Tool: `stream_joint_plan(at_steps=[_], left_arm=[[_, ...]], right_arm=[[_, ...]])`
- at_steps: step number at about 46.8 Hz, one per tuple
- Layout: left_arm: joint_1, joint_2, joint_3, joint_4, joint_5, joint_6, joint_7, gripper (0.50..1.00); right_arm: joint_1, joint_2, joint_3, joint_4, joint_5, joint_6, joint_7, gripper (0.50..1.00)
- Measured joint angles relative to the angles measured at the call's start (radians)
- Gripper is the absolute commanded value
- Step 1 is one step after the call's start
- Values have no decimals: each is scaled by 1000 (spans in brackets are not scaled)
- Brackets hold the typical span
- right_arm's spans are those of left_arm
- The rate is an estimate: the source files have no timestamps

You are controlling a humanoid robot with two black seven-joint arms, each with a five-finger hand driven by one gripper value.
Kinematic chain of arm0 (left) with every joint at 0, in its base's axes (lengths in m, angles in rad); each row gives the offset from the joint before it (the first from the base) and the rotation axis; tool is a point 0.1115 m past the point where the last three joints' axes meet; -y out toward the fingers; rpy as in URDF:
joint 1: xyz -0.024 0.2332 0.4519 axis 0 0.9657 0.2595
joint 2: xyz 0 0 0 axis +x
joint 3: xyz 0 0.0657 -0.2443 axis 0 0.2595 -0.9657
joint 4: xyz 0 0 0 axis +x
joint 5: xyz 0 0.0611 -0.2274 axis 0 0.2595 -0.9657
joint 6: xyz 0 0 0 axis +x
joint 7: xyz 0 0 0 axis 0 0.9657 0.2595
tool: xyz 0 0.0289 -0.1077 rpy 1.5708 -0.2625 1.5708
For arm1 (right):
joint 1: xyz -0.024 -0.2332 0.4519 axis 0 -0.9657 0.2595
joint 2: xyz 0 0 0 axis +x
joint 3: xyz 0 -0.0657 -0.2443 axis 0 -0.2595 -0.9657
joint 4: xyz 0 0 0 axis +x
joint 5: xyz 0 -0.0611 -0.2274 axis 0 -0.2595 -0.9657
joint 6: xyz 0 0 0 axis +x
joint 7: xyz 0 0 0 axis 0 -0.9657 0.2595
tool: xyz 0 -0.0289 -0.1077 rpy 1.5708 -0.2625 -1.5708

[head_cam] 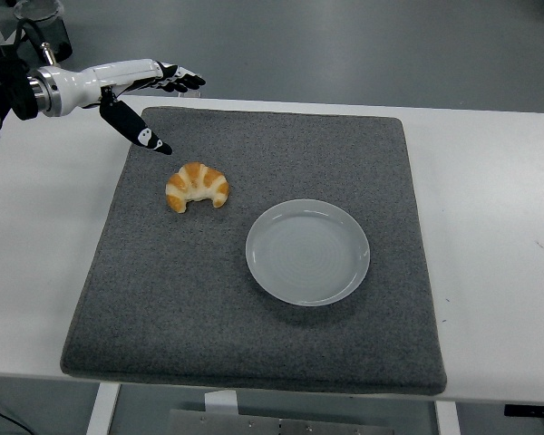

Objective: Place the bread on the plate

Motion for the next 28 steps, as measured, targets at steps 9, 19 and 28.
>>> stream_joint_plan(at_steps=[9,19,28], left_arm=[[-1,-49,86,-4,83,112,2,999],[5,-94,165,5,145,230,3,999],[6,-125,193,34,148,248,5,999]], right_arm=[[0,0,0,-1,0,0,0,930],[0,0,0,0,0,0,0,930],[0,0,0,0,0,0,0,930]])
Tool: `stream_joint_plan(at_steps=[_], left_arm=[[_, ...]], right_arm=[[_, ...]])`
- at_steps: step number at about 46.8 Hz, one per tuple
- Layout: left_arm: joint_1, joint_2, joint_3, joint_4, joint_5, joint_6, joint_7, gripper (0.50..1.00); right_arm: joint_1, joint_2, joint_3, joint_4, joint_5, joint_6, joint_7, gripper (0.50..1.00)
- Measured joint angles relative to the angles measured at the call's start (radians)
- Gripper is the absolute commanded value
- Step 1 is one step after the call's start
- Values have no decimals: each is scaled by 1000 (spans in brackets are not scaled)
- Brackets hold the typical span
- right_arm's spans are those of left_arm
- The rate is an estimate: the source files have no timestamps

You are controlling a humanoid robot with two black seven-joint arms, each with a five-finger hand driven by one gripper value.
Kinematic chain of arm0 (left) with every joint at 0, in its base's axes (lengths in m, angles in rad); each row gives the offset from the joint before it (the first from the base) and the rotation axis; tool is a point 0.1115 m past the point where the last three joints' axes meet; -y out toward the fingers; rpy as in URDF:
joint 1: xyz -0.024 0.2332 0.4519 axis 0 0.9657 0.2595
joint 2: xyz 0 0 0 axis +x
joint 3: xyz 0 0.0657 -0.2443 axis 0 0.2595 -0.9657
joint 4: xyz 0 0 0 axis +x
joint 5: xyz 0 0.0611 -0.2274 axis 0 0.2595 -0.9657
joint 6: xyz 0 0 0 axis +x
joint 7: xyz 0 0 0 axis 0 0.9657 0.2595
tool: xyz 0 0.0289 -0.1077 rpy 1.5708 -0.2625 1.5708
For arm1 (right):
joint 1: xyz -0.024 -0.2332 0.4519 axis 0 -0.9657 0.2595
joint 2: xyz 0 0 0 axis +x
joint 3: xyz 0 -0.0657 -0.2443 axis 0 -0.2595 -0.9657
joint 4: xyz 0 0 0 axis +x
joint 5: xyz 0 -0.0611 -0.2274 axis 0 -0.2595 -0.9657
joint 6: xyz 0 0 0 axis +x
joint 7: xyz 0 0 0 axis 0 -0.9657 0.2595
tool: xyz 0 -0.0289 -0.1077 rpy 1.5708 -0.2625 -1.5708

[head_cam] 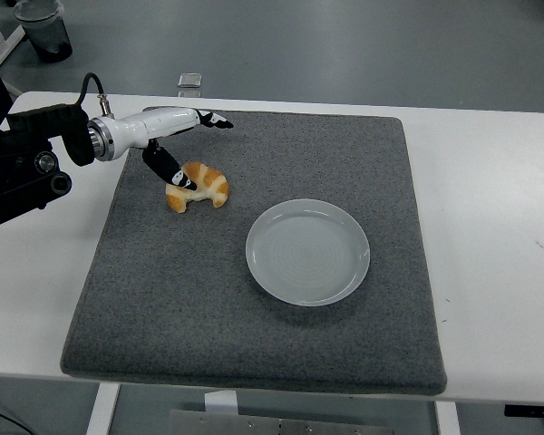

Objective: Place the bread on the plate

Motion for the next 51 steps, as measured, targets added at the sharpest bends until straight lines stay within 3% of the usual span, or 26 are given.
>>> stream_joint_plan(at_steps=[6,16,51], left_arm=[[0,-20,23,27,3,5,1,996],[33,-59,29,59,67,65,4,996],[64,-109,30,117,71,74,5,996]], right_arm=[[0,0,0,0,0,0,0,930],[0,0,0,0,0,0,0,930],[0,0,0,0,0,0,0,932]])
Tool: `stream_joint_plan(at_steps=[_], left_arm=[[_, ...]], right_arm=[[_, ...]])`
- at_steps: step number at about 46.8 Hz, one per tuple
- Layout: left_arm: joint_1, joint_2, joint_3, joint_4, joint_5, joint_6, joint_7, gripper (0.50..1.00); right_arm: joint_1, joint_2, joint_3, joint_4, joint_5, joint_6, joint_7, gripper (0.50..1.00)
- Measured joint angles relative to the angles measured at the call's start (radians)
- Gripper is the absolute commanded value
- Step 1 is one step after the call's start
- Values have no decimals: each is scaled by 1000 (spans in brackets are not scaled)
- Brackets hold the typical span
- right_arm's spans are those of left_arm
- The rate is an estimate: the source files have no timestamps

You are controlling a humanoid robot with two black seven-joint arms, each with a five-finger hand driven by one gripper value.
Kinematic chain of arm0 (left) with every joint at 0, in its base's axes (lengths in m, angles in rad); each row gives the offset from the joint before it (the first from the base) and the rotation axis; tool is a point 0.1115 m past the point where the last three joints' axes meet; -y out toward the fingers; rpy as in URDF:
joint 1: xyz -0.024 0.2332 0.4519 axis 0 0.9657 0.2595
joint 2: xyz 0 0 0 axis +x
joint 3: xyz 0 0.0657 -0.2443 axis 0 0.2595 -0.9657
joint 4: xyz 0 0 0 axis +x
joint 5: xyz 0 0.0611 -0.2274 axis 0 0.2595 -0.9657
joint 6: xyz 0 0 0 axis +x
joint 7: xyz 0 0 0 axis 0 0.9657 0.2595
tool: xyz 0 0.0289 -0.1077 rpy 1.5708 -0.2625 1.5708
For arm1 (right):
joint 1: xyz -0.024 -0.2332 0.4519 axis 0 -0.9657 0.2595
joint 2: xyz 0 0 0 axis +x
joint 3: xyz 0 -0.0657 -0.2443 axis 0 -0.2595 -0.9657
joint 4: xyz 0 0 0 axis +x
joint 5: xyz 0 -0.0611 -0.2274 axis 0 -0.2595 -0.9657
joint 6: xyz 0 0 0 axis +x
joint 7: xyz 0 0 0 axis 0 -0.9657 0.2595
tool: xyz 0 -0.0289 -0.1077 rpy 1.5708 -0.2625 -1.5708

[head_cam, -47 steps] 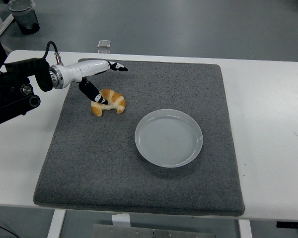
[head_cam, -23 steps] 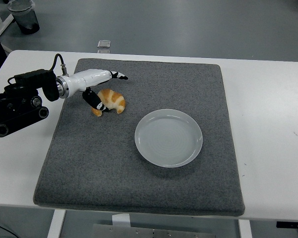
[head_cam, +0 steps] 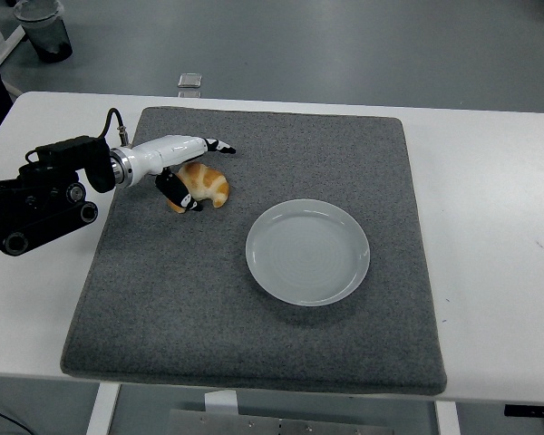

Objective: Place the bread on the plate

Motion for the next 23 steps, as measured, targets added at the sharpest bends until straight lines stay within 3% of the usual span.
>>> stream_joint_plan(at_steps=[12,21,23], left_arm=[[-2,-1,-2,-3,-2,-1,-3,964],[0,1,-2,-4,-2,-6,-8,872],[2,1,-2,-5,-2,-6,-8,821]], right_arm=[[0,0,0,0,0,0,0,930],[0,0,0,0,0,0,0,930],[0,0,0,0,0,0,0,930]])
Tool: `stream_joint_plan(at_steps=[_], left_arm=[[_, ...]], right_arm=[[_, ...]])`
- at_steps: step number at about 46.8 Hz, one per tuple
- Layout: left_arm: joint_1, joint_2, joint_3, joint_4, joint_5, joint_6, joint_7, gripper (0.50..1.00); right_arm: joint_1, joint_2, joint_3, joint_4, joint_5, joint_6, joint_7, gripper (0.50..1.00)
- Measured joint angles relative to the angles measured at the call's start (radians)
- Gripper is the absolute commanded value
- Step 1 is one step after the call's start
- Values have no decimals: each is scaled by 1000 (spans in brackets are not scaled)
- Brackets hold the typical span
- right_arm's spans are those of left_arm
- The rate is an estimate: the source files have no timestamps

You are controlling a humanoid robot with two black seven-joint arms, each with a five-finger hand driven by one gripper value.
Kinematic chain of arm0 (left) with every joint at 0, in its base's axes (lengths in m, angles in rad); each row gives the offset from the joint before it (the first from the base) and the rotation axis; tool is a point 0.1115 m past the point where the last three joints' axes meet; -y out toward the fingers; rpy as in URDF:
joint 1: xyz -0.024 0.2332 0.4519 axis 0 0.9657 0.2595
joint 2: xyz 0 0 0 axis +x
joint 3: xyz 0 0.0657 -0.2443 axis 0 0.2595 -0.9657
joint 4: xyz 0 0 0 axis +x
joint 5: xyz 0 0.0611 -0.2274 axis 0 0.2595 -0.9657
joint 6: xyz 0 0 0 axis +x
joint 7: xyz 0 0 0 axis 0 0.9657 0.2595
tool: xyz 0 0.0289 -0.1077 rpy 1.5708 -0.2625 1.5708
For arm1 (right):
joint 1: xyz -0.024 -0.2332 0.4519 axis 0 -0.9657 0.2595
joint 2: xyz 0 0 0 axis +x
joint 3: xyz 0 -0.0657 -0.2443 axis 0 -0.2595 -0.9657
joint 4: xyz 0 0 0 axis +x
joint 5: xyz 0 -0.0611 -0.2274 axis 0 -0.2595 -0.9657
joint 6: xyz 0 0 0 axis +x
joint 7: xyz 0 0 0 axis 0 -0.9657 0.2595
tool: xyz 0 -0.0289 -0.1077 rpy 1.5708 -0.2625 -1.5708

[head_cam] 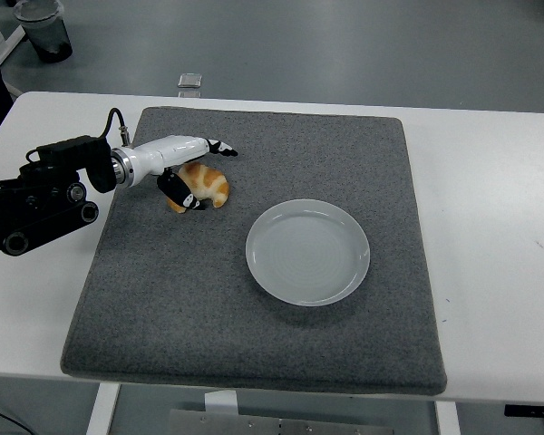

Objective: Place the bread on the plate

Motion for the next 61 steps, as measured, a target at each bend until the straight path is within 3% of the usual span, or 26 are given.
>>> stream_joint_plan(at_steps=[4,23,27,33,47,55,57,61], left_arm=[[0,0,1,-1,0,0,-1,784],[0,7,2,-7,1,0,-15,780],[3,10,7,-10,1,0,-15,686],[-3,15,47,-10,1,0,-28,628],[-7,17,56,-10,-2,0,-44,587],[-13,25,48,-10,-4,0,-45,542],[-20,33,46,-10,-5,0,-45,500],[-36,48,44,-20,-6,0,-45,500]], right_arm=[[0,0,0,0,0,0,0,930],[0,0,0,0,0,0,0,930],[0,0,0,0,0,0,0,932],[0,0,0,0,0,0,0,930],[0,0,0,0,0,0,0,930],[0,0,0,0,0,0,0,930],[0,0,0,0,0,0,0,930],[0,0,0,0,0,0,0,930]])
